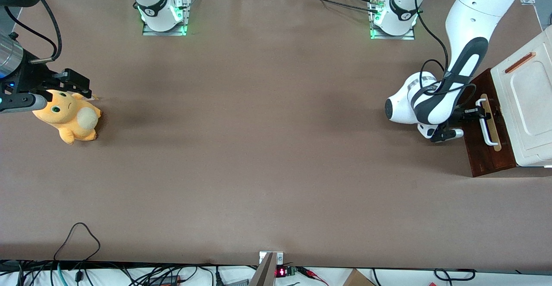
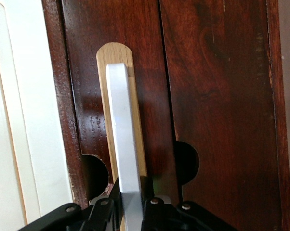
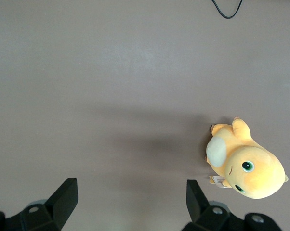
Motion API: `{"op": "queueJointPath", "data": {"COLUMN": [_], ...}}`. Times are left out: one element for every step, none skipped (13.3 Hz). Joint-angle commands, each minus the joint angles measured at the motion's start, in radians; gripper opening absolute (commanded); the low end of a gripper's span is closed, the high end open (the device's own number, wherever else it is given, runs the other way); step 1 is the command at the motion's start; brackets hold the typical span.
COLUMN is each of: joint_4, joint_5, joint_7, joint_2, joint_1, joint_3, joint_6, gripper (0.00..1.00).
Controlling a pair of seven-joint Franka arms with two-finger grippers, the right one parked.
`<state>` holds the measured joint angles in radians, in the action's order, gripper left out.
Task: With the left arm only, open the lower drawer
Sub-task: 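Pull the handle with the left gripper, sliding the drawer out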
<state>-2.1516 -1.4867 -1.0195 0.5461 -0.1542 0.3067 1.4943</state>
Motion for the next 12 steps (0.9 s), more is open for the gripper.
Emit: {"op": "queueJointPath", "data": {"joint_4": [0.021,0.021,0.021,0.021,0.021,0.022,0.022,0.022,0.022,0.022,0.022,0.022], "joint_5": [-0.023,-0.021,-0.015,-0.010,-0.006,0.003,0.011,0.031,0.037,0.039,0.043,0.049], "joint_7": [0.045,0.045,0.044,0.045,0.056,0.062,0.064,0.064,0.071,0.093,0.099,0.102], "joint_2": [-0.020,-0.023,-0.024,-0.032,-0.034,-0.035,-0.040,-0.040,-0.043,-0.044,-0.051,-0.055], "joint_1": [0.054,0.076,0.103,0.128,0.151,0.168,0.185,0.191,0.197,0.209,0.216,0.216], "joint_3": [0.002,0.005,0.011,0.012,0.015,0.017,0.025,0.047,0.064,0.074,0.075,0.075], "joint_6": [0.006,0.006,0.006,0.004,0.003,0.003,0.006,0.006,0.007,0.007,0.007,0.009], "gripper": [0.00,0.00,0.00,0.00,0.00,0.00,0.00,0.00,0.00,0.00,0.01,0.02]}}
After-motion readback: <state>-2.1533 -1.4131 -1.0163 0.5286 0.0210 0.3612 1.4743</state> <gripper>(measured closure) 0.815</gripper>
